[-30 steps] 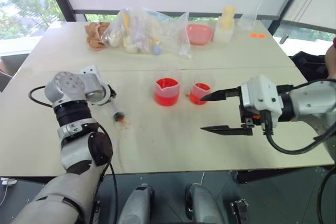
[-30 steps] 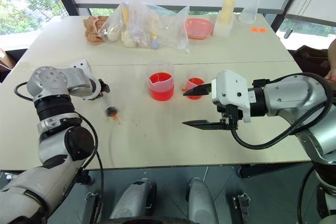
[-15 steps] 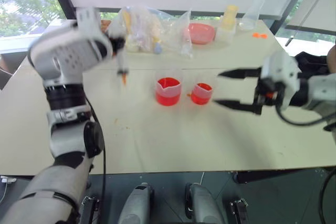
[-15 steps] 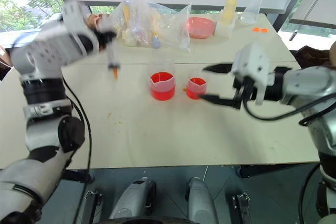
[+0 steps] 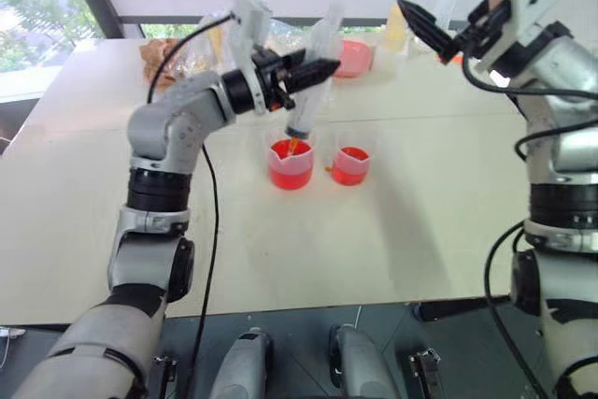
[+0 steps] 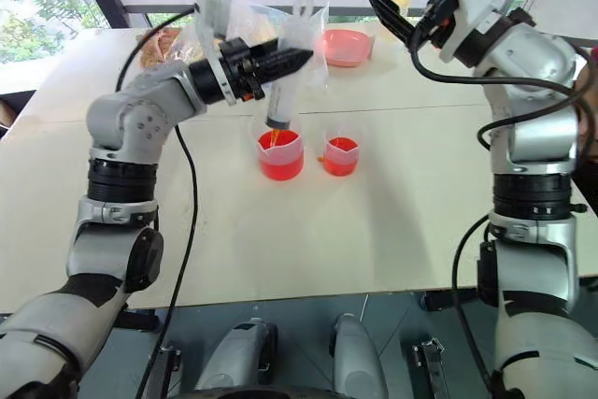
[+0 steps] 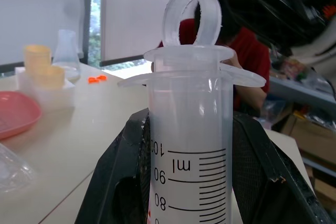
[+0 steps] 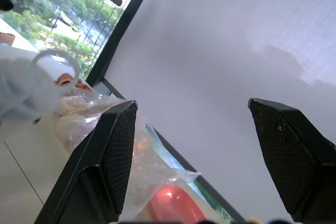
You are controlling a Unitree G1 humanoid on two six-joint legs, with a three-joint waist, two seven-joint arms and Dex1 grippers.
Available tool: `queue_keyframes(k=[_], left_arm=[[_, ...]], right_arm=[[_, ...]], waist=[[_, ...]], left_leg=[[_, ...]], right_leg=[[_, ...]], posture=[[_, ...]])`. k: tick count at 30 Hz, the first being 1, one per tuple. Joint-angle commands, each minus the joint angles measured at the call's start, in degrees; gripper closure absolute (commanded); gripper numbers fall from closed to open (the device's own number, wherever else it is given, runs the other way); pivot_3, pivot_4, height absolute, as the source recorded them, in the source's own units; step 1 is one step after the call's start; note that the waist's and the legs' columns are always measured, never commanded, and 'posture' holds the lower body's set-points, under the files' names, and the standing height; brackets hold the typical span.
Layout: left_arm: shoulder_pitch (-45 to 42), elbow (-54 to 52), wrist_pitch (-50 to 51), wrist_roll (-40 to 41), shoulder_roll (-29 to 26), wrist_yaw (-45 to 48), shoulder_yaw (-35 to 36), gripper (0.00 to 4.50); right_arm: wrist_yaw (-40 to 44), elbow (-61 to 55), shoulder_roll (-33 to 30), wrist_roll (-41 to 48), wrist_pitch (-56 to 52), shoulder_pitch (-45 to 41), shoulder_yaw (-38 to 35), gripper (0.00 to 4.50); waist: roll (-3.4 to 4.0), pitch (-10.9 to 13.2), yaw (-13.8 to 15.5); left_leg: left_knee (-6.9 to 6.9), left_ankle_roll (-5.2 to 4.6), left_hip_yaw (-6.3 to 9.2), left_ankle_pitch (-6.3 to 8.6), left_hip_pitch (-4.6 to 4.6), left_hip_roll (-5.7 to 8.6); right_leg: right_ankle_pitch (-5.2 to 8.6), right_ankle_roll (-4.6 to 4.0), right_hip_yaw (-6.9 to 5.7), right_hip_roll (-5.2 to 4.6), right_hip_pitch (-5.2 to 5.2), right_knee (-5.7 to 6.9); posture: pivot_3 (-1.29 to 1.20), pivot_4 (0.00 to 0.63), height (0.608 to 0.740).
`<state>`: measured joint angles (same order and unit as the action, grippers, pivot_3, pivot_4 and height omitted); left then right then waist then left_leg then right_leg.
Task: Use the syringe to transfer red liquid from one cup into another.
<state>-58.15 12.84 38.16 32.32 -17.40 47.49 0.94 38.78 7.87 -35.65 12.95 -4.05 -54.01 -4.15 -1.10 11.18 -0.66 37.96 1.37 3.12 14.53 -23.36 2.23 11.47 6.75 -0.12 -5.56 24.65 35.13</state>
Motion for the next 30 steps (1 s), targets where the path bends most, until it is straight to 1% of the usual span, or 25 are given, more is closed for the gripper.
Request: queue_keyframes(k=[1, 9, 12, 14, 19, 21, 24, 25, 30], left_arm=[[0.28, -0.50, -4.28, -1.46, 0.00, 1.90, -0.25, 3.04], [-0.03, 0.18, -7.03, -2.23, 0.50, 0.67, 1.80, 3.04], [-1.48, -0.12, -5.03, -0.07, 0.98, -0.22, 3.36, 3.04], [-2.38, -1.37, -1.87, 2.94, 1.38, -0.64, 4.69, 3.04], [-2.90, -3.92, 3.65, 7.00, 1.42, -1.30, 6.02, 3.04], [-3.02, -4.65, 3.23, 7.08, 1.48, -1.71, 6.27, 3.04], [-2.99, -2.87, -1.10, 4.59, 1.15, -1.46, 6.03, 3.04], [-2.80, -1.50, -3.66, 3.52, 1.25, -1.39, 6.21, 3.04], [-3.01, 4.52, -10.19, 0.42, 0.79, 0.57, 5.69, 3.04]], right_arm=[[-0.47, 0.62, 1.45, -1.00, 2.57, -1.99, 0.41, 0.99], [1.27, 1.54, 4.17, -0.79, 3.70, -1.75, 1.99, 0.99], [1.75, 1.54, 4.30, -0.78, 3.73, -1.70, 2.10, 0.99], [2.03, 1.49, 4.22, -0.80, 3.66, -1.68, 2.15, 0.99], [2.35, 0.94, 3.99, -0.96, 3.37, -1.15, 2.18, 0.99], [2.42, 0.40, 3.83, -0.86, 3.16, -0.73, 2.06, 0.99], [2.16, 0.30, 3.91, -0.70, 3.12, -0.93, 1.73, 0.99], [2.18, 0.34, 4.00, -0.58, 3.19, -1.05, 1.68, 0.99], [2.09, 1.20, 4.80, -0.87, 3.90, -1.94, 2.27, 0.99]], waist=[[0.00, 0.00, -0.03], [0.01, 0.00, -0.13], [0.01, 0.01, -0.15], [0.01, 0.01, -0.15], [0.01, 0.01, -0.18], [0.01, 0.01, -0.19], [0.01, 0.01, -0.22], [0.01, 0.01, -0.20], [0.01, 0.01, -0.16]], left_leg=[[0.00, 0.00, 0.00, 0.00, 0.00, 0.00], [0.01, -0.02, 0.04, 0.01, 0.01, 0.00], [0.01, -0.02, 0.06, 0.01, 0.01, 0.00], [0.01, -0.02, 0.06, 0.01, 0.01, 0.00], [0.01, -0.02, 0.07, 0.01, 0.01, 0.00], [0.01, -0.02, 0.09, 0.01, 0.01, 0.00], [0.00, -0.02, 0.08, 0.01, 0.02, 0.00], [0.00, -0.02, 0.08, 0.01, 0.02, 0.00], [0.00, -0.01, 0.06, 0.01, 0.02, 0.00]], right_leg=[[0.00, 0.00, 0.00, 0.00, 0.00, 0.00], [0.00, 0.00, -0.01, 0.01, 0.00, 0.04], [0.00, 0.00, -0.02, 0.01, 0.00, 0.06], [0.00, 0.00, -0.02, 0.01, 0.01, 0.06], [0.00, 0.01, -0.02, 0.01, 0.01, 0.06], [0.00, 0.01, -0.03, 0.02, 0.01, 0.07], [0.00, 0.00, -0.02, 0.02, 0.01, 0.07], [0.00, 0.00, -0.02, 0.02, 0.01, 0.07], [0.00, 0.00, -0.03, 0.02, 0.01, 0.07]], posture=[[0.00, 0.150, 0.740], [0.00, 0.150, 0.740], [0.00, 0.150, 0.740], [0.00, 0.150, 0.740], [0.00, 0.150, 0.740], [0.00, 0.150, 0.740], [0.00, 0.150, 0.740], [0.00, 0.150, 0.740], [0.00, 0.150, 0.740]])
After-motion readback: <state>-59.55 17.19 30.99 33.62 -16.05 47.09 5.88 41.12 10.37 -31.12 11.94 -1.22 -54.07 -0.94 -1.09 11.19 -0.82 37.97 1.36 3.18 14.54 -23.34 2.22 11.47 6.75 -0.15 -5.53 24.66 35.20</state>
